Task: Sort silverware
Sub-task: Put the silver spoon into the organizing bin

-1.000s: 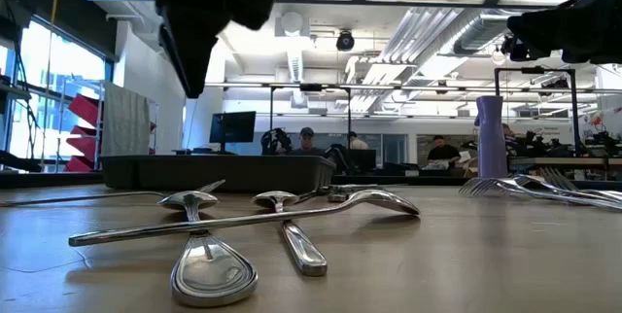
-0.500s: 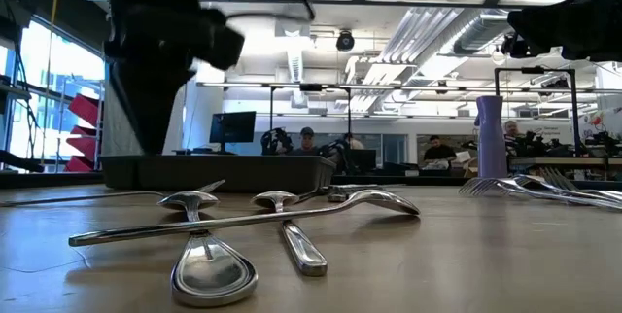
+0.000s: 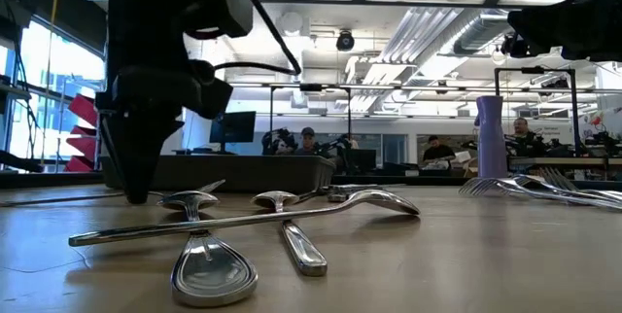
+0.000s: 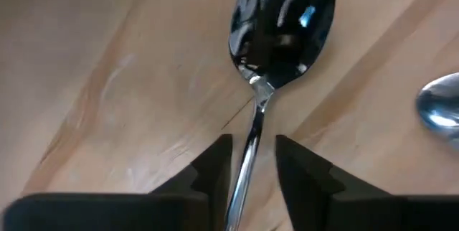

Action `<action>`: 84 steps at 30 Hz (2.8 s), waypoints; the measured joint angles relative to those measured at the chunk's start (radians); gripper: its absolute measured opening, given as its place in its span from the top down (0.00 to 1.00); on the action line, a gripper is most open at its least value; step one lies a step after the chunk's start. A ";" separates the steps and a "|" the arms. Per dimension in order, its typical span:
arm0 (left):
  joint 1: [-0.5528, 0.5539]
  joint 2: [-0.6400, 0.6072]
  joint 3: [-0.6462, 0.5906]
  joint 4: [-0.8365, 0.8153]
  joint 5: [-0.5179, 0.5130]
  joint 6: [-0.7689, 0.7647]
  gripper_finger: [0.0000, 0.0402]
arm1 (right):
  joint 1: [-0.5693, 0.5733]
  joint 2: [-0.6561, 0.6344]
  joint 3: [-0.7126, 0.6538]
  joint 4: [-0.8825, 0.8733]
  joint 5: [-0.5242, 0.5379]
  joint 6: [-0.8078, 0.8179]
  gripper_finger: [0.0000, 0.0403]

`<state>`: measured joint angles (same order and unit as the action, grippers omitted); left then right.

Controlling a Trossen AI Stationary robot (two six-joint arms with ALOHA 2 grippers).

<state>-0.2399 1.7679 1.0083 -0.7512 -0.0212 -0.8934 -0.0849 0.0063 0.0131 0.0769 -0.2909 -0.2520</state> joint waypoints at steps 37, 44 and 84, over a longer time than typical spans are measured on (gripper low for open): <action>0.788 0.055 0.526 -0.089 -0.176 1.490 0.99 | 0.000 0.000 0.000 -0.006 0.000 -0.004 0.82; 0.844 0.174 0.526 0.027 -0.068 1.528 0.99 | 0.000 0.000 0.000 -0.013 0.000 -0.014 0.82; 0.406 0.241 0.726 -0.646 -0.085 0.451 0.79 | 0.000 0.001 0.000 -0.025 0.000 -0.019 0.82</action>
<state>0.1660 2.0090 1.7347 -1.3969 -0.1059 -0.4424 -0.0853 0.0071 0.0128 0.0520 -0.2908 -0.2714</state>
